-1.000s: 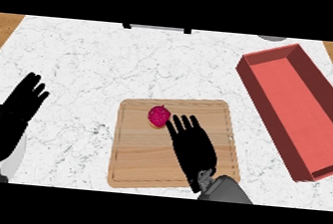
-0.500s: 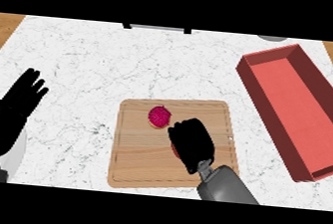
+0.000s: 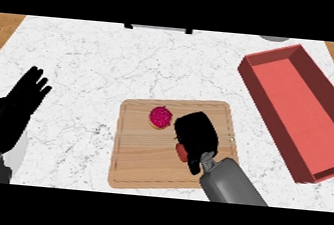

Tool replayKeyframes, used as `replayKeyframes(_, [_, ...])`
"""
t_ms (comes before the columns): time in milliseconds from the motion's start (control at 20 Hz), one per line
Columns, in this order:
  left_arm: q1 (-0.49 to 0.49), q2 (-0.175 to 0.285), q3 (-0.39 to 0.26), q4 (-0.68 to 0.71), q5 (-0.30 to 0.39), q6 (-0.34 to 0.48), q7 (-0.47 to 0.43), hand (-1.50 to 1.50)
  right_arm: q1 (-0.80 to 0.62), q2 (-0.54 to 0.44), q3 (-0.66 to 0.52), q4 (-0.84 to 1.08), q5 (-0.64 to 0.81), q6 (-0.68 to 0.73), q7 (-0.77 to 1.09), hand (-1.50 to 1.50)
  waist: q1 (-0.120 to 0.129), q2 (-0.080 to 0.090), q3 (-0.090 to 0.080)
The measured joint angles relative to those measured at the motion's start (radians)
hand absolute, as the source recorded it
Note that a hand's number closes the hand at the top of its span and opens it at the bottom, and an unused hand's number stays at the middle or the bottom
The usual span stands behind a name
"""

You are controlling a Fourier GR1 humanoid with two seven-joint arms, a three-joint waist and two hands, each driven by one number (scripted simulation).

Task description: Pick the bell pepper from the cutting board and place it in the cardboard box

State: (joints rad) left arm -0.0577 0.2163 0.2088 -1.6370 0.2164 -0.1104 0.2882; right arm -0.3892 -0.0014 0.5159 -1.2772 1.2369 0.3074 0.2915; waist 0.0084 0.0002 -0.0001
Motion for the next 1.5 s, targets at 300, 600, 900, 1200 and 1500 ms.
replayKeyframes(300, [-0.014, 0.005, -0.001, -0.011, 0.004, -0.002, 0.012, 0.00, -0.110, 0.001, -0.243, 0.118, -0.126, -0.037, 0.236, 1.50, 0.013, 0.007, 0.001])
replayKeyframes(600, [-0.010, -0.013, -0.014, -0.013, -0.018, 0.015, 0.006, 0.00, -0.271, 0.001, -0.273, 0.232, -0.164, -0.156, 0.380, 1.50, 0.012, 0.004, 0.000])
replayKeyframes(900, [0.012, -0.005, 0.000, -0.031, -0.005, 0.007, 0.020, 0.00, -0.358, -0.001, -0.243, 0.072, -0.134, -0.128, 0.486, 1.50, -0.004, -0.004, 0.000])
replayKeyframes(1200, [0.024, -0.004, 0.005, -0.025, -0.003, -0.001, 0.018, 0.00, -0.463, -0.016, -0.268, -0.084, -0.054, -0.098, 0.620, 1.50, -0.011, -0.006, 0.000])
replayKeyframes(1500, [0.037, -0.010, 0.010, -0.019, -0.006, -0.007, -0.008, 0.00, -0.526, -0.069, -0.341, -0.180, 0.007, -0.050, 0.680, 1.50, -0.011, -0.004, -0.001])
